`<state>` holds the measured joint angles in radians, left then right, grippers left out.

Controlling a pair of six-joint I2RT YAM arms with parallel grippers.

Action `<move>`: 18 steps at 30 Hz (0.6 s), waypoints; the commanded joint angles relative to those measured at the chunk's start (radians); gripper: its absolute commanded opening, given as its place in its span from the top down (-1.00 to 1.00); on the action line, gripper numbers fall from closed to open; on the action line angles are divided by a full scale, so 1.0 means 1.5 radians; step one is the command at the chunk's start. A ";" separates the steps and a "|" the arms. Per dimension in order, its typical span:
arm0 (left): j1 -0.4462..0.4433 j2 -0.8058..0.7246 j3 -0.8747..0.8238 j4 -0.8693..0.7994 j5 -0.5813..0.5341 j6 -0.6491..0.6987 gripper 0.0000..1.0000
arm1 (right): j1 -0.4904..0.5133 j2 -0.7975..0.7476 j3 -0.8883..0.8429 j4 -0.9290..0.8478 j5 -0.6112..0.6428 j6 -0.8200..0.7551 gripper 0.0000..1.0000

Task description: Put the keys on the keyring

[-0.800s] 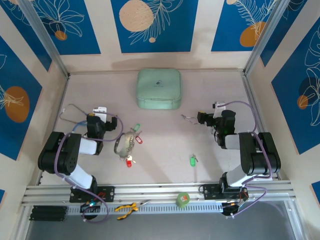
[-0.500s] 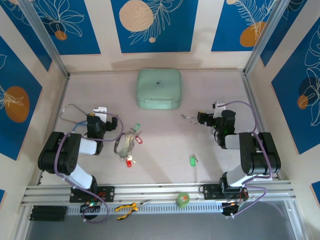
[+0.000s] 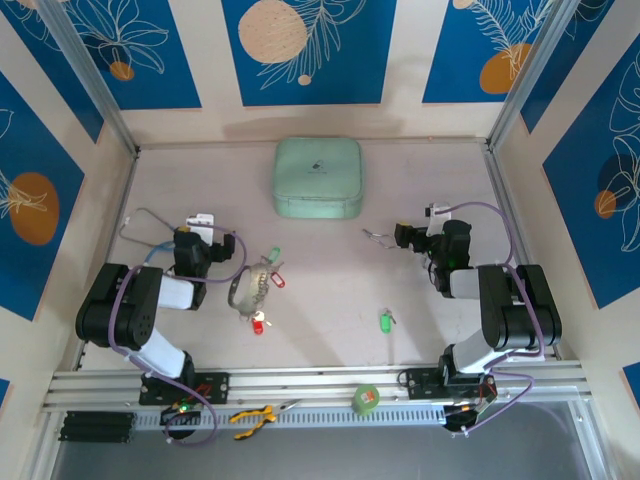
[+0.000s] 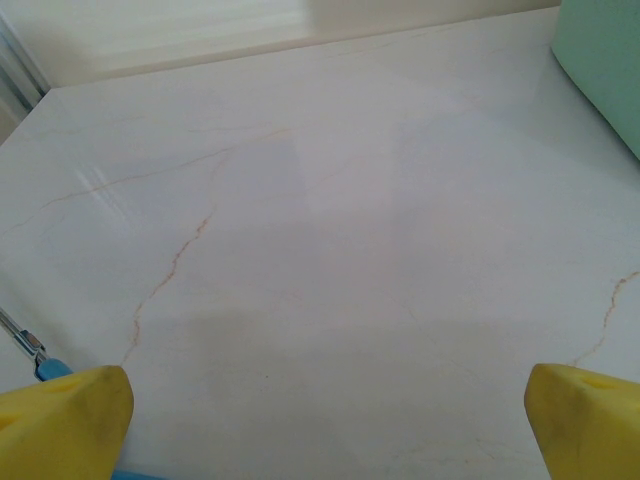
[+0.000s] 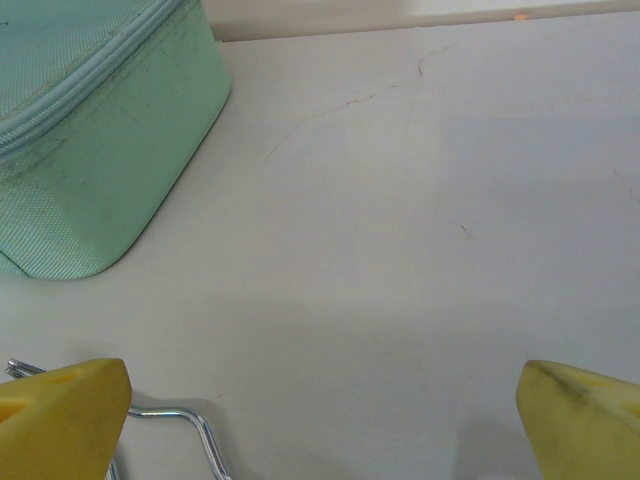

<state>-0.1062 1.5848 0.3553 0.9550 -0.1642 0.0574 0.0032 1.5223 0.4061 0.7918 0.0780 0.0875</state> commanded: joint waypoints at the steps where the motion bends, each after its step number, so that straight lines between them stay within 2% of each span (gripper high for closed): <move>1: 0.010 -0.012 0.009 0.001 0.012 -0.009 -0.99 | -0.003 0.001 0.010 0.003 -0.007 0.006 -0.98; 9: 0.016 -0.014 0.009 -0.002 0.024 -0.015 -1.00 | -0.004 -0.001 0.009 0.003 -0.008 0.008 -0.98; 11: 0.016 -0.022 0.003 0.005 0.007 -0.018 -1.00 | -0.007 -0.007 0.013 -0.006 -0.016 0.006 -0.98; 14: 0.017 -0.072 0.005 -0.039 -0.002 -0.024 -1.00 | -0.004 -0.070 0.056 -0.141 -0.029 -0.006 -1.00; 16: 0.017 -0.123 0.030 -0.125 -0.002 -0.023 -0.99 | -0.003 -0.118 0.113 -0.290 -0.008 0.019 -1.00; 18: 0.017 -0.162 0.050 -0.191 -0.008 -0.023 -1.00 | -0.002 -0.152 0.147 -0.378 0.005 0.052 -1.00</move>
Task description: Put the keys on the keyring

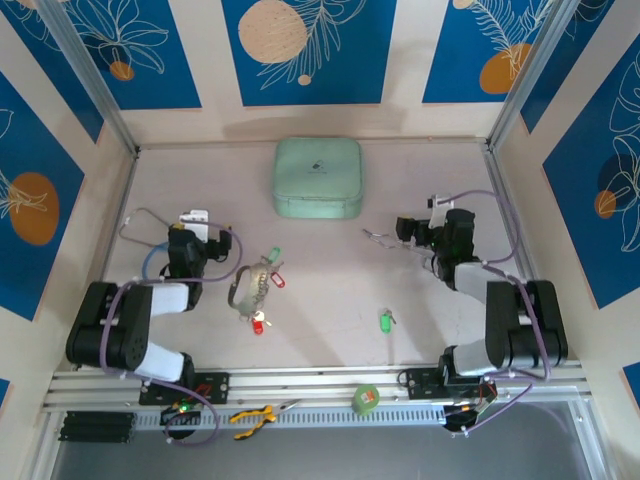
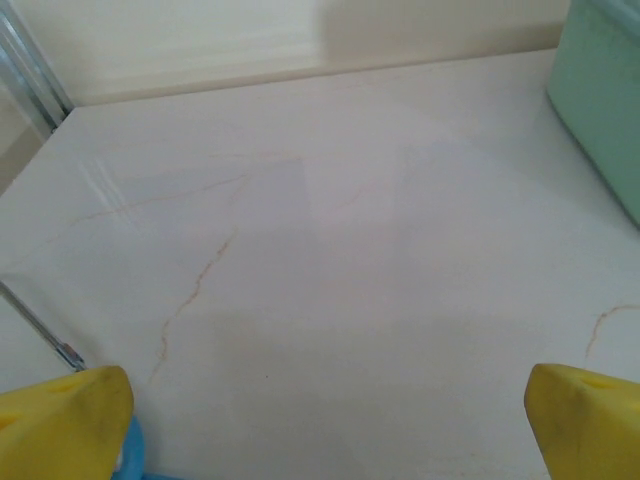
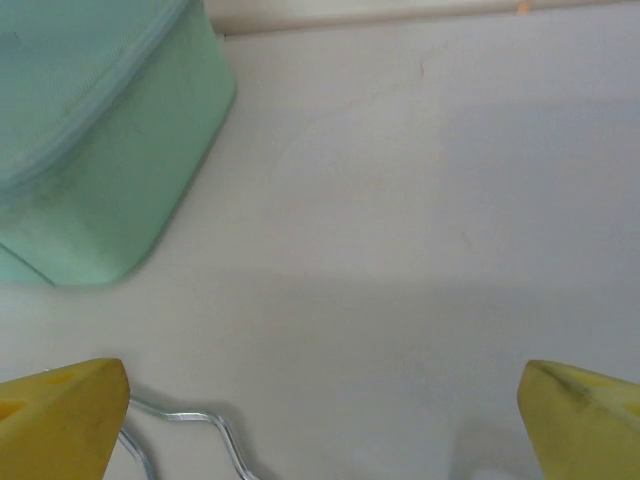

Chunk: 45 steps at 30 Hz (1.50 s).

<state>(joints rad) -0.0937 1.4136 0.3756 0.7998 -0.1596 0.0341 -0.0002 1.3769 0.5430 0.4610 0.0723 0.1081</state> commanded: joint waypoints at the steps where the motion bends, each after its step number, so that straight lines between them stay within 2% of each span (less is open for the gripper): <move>1: 0.008 -0.069 0.042 -0.108 -0.016 -0.015 -1.00 | 0.002 -0.073 0.063 -0.187 0.012 0.053 -1.00; 6: 0.008 -0.173 0.067 -0.253 -0.004 -0.112 -1.00 | 0.023 -0.164 0.059 -0.280 0.036 0.138 -0.94; 8: 0.007 -0.202 0.063 -0.283 0.049 -0.189 -0.95 | 0.038 -0.190 0.059 -0.330 0.048 0.203 -0.87; 10: 0.007 -0.215 0.059 -0.288 0.142 -0.235 -0.86 | 0.059 -0.207 0.065 -0.385 0.022 0.259 -0.82; 12: 0.001 -0.219 0.069 -0.320 0.189 -0.280 -0.80 | 0.093 -0.221 0.070 -0.426 0.011 0.287 -0.79; 16: -0.011 -0.224 0.096 -0.377 0.280 -0.265 -0.62 | 0.197 -0.247 0.088 -0.492 0.053 0.292 -0.79; 20: -0.037 -0.235 0.156 -0.470 0.299 -0.133 -0.57 | 0.257 -0.254 0.092 -0.503 0.072 0.291 -0.79; 22: -0.049 -0.241 0.178 -0.519 0.333 -0.014 -0.43 | 0.267 -0.249 0.093 -0.489 0.063 0.283 -0.79; 24: -0.055 -0.236 0.216 -0.609 0.377 0.098 -0.44 | 0.271 -0.242 0.095 -0.474 0.062 0.275 -0.79; 27: -0.056 -0.226 0.265 -0.743 0.402 0.244 -0.47 | 0.269 -0.237 0.103 -0.465 0.060 0.261 -0.80; 31: -0.056 -0.223 0.292 -0.891 0.387 0.426 -0.38 | 0.262 -0.247 0.102 -0.451 0.050 0.252 -0.80; 35: -0.059 -0.224 0.294 -1.014 0.386 0.558 -0.26 | 0.253 -0.275 0.077 -0.416 0.037 0.254 -0.81; 38: -0.083 -0.224 0.267 -1.085 0.333 0.669 -0.17 | 0.247 -0.291 0.052 -0.389 0.035 0.264 -0.79; 41: -0.117 -0.226 0.217 -1.071 0.256 0.710 -0.13 | 0.241 -0.296 0.040 -0.379 0.034 0.275 -0.77; 45: -0.137 -0.229 0.183 -0.992 0.267 0.687 -0.02 | 0.240 -0.300 0.039 -0.392 0.031 0.281 -0.76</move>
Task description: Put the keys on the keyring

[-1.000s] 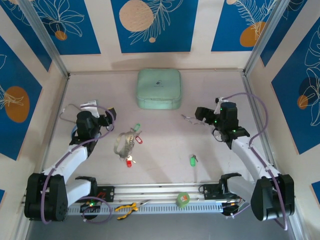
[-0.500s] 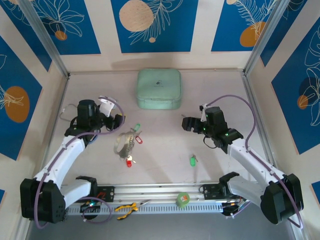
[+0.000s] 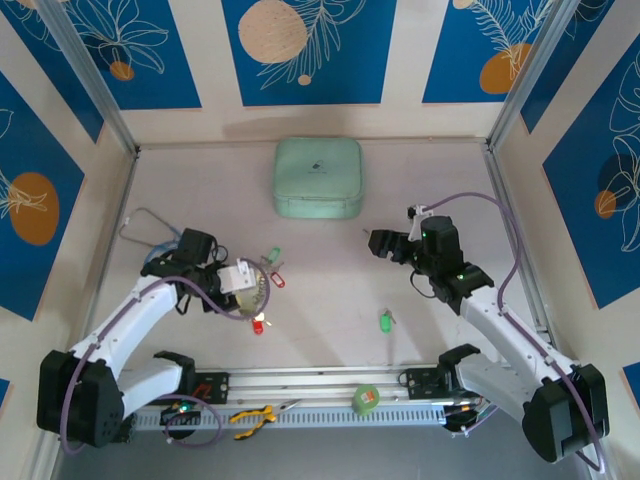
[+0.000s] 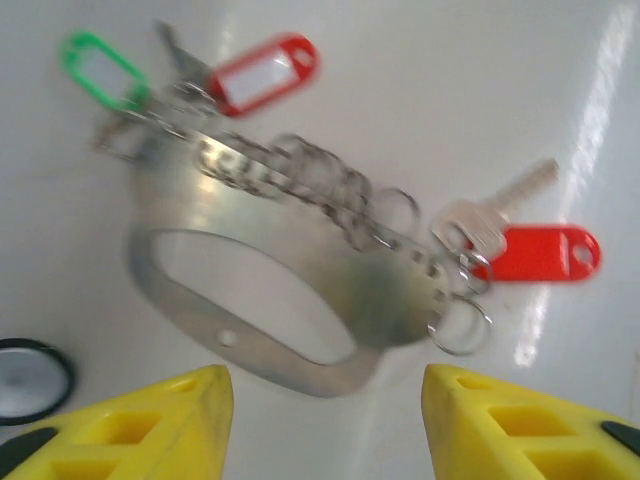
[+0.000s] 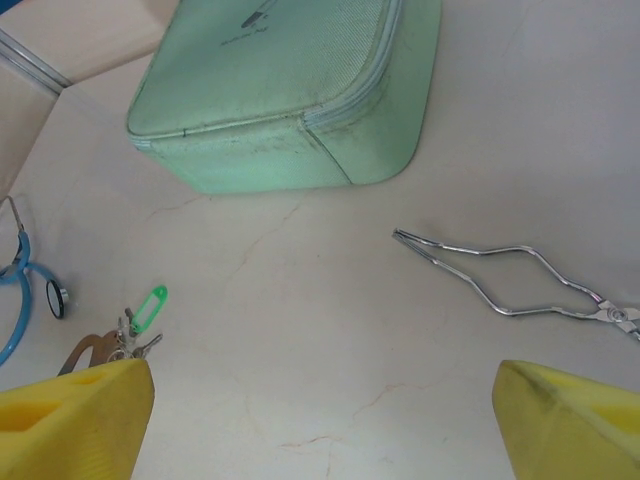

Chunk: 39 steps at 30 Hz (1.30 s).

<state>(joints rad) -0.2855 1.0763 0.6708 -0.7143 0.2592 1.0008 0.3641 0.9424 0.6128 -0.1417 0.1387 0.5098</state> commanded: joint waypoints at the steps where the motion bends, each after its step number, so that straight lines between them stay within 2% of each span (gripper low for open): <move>1: -0.010 0.002 -0.016 0.030 -0.003 0.038 -0.01 | -0.003 -0.012 -0.006 0.006 -0.013 0.014 -0.75; 13: -0.013 0.148 0.027 0.074 0.044 0.037 0.33 | -0.007 -0.065 -0.037 -0.008 -0.003 0.037 -0.74; 24: -0.036 0.241 0.077 0.039 0.063 0.062 0.38 | -0.006 -0.076 -0.047 -0.011 0.003 0.049 -0.73; 33: -0.047 0.278 0.092 -0.003 0.079 0.069 0.42 | -0.006 -0.078 -0.046 -0.015 0.010 0.046 -0.73; 39: -0.056 0.308 0.102 -0.004 0.075 0.062 0.60 | -0.007 -0.079 -0.043 -0.021 0.011 0.046 -0.73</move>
<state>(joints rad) -0.3580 1.5166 0.7982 -0.6777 0.3336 1.0763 0.3592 0.8406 0.5510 -0.1528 0.1425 0.5705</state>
